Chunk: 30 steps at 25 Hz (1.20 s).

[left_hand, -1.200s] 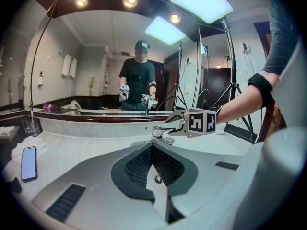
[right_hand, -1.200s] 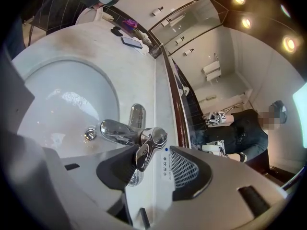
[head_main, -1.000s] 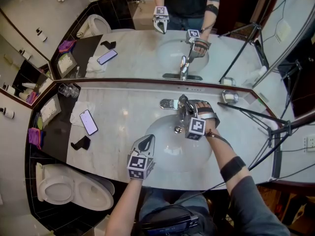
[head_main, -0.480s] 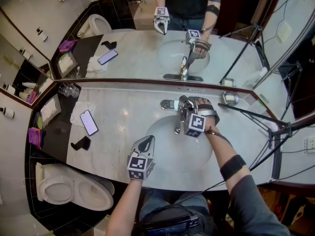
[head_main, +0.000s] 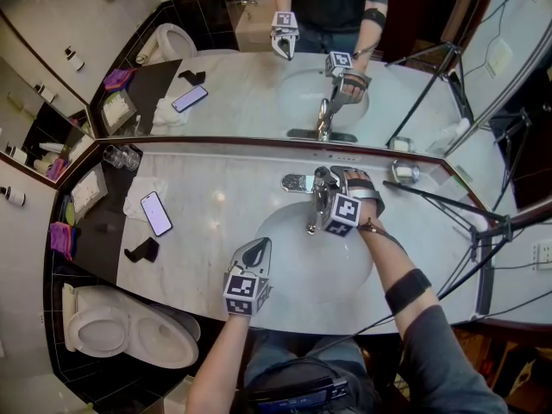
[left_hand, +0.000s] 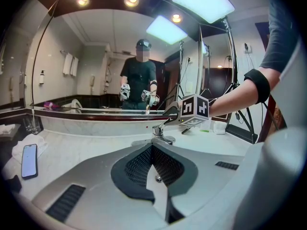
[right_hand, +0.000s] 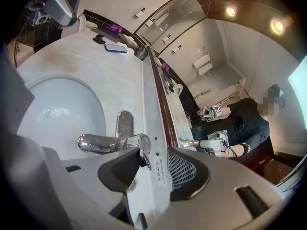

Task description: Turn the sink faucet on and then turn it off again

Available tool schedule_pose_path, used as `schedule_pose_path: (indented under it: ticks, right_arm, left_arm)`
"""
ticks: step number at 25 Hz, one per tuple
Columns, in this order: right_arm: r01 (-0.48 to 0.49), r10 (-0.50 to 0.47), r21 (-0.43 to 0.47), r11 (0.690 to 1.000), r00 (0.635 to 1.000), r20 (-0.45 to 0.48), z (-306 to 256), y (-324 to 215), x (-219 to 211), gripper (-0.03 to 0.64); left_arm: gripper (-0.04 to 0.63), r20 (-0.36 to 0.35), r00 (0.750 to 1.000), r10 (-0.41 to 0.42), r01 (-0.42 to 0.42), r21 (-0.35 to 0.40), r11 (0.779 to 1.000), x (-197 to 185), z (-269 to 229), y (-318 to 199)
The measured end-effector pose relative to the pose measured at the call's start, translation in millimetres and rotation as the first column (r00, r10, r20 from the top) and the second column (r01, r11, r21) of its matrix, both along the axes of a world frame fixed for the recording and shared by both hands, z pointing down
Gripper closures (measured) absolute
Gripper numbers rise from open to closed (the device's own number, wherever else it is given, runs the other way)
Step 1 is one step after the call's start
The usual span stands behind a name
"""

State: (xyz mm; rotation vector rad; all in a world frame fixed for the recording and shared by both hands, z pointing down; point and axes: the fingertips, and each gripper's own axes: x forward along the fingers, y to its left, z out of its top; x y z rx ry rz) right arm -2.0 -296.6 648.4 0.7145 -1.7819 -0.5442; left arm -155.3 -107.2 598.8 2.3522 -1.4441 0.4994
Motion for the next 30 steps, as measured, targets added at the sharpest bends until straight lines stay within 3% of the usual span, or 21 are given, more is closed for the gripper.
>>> schedule_pose_path:
  ticks: [16,24,30]
  right_arm:
    - [0.027,-0.026,0.026,0.999,0.998,-0.050,-10.8,34.3,9.4,0.423]
    - [-0.090,0.083,0.068,0.994,0.992,0.095,-59.6,72.6,30.5,0.551]
    - [-0.227,0.212,0.040,0.973,0.949,0.231,-80.6,107.0,60.2,0.598]
  left_arm:
    - [0.588,0.001,1.000,0.024,-0.024,0.027,0.999,2.9,-21.4,5.1]
    - [0.588,-0.010,0.999,0.039,-0.039,0.052,0.998,2.2,-38.3,7.1]
    - [0.588,-0.006,0.998,0.067,-0.067,0.057,0.996,5.3,-45.4,11.3]
